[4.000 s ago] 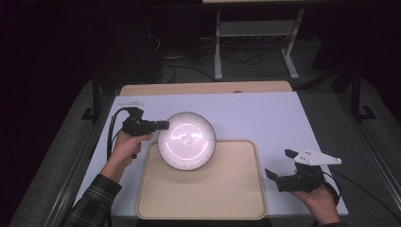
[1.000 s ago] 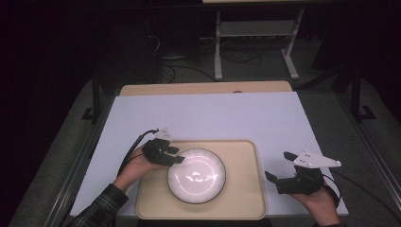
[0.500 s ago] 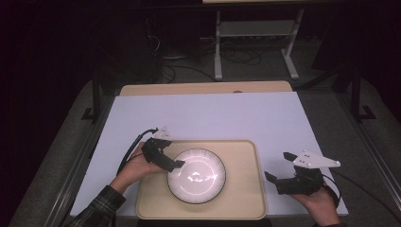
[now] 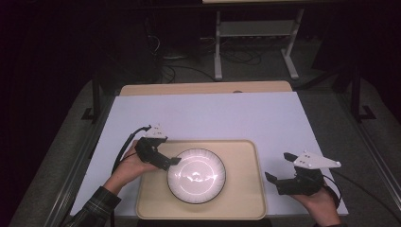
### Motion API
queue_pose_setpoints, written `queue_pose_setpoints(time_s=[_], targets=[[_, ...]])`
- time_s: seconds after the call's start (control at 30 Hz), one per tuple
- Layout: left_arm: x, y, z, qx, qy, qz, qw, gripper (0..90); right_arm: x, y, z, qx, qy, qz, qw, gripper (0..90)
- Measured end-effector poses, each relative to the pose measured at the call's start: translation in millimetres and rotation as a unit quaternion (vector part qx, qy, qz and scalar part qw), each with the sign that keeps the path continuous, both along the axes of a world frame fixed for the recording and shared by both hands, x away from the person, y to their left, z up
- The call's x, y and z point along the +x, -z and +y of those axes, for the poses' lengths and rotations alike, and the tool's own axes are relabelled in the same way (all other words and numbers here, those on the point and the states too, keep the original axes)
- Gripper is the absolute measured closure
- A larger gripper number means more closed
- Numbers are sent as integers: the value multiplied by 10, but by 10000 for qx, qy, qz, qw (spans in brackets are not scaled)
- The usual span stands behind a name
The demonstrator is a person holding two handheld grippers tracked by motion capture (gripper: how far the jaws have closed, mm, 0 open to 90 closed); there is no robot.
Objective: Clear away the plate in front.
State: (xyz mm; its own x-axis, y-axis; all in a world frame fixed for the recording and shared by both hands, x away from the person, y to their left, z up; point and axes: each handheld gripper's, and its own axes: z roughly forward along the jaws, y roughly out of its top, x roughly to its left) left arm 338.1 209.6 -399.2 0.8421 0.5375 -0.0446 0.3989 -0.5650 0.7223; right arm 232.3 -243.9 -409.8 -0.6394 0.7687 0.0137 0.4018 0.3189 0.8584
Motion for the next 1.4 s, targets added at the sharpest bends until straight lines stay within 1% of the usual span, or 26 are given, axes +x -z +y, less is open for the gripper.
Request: queue_pose_setpoints(time_s=[0.13,0.2,0.27,0.3,0.33,0.37,0.4,0.43,0.47,0.5,0.7,1.0,1.13,1.17,1.2,1.27,1.3,1.4], targets=[[-21,-33,58,-46,-39,-50,10000,0,3,2,3,-3,2,1,10000,54],[-52,-52,119,-81,-67,-101,9999,0,7,5,11,-14,-3,17,10000,54],[-62,-58,141,-101,-86,-104,9999,0,8,8,16,-26,-16,19,10000,54],[-81,-70,188,-135,-106,-141,9998,0,8,10,15,-34,-19,17,10000,53],[-81,-70,188,-135,-106,-141,9998,0,8,10,15,-34,-19,17,10000,53],[-99,-84,235,-170,-147,-205,9995,0,8,13,11,-29,-20,24,10000,54],[-99,-84,235,-170,-147,-205,9995,0,8,15,9,-27,-13,23,10000,53],[-116,-97,281,-199,-176,-196,9995,0,7,15,7,-25,-6,30,10000,54],[-116,-97,281,-199,-176,-196,9995,0,7,15,7,-25,-6,30,10000,54],[-132,-106,327,-198,-193,-211,9994,0,7,18,4,-23,-7,26,10000,53],[-190,-112,441,-187,-325,-300,9988,0,14,28,11,-30,-16,23,10000,53],[-281,-92,567,-211,-409,-371,9983,0,17,36,11,-20,-22,33,10000,53],[-338,-71,669,-235,-450,-432,9978,0,14,41,14,-23,-36,48,10000,54],[-338,-71,669,-235,-450,-432,9978,0,14,41,14,-23,-36,48,10000,54],[-365,-57,709,-279,-494,-450,9974,0,13,44,14,-28,-38,50,10000,54],[-378,-52,730,-277,-507,-465,9972,0,12,45,13,-30,-36,56,10000,53],[-402,-41,770,-285,-547,-484,9969,0,10,46,11,-28,-33,56,10000,53],[-423,-24,802,-277,-583,-469,9968,0,9,47,10,-37,-31,58,10000,54]])
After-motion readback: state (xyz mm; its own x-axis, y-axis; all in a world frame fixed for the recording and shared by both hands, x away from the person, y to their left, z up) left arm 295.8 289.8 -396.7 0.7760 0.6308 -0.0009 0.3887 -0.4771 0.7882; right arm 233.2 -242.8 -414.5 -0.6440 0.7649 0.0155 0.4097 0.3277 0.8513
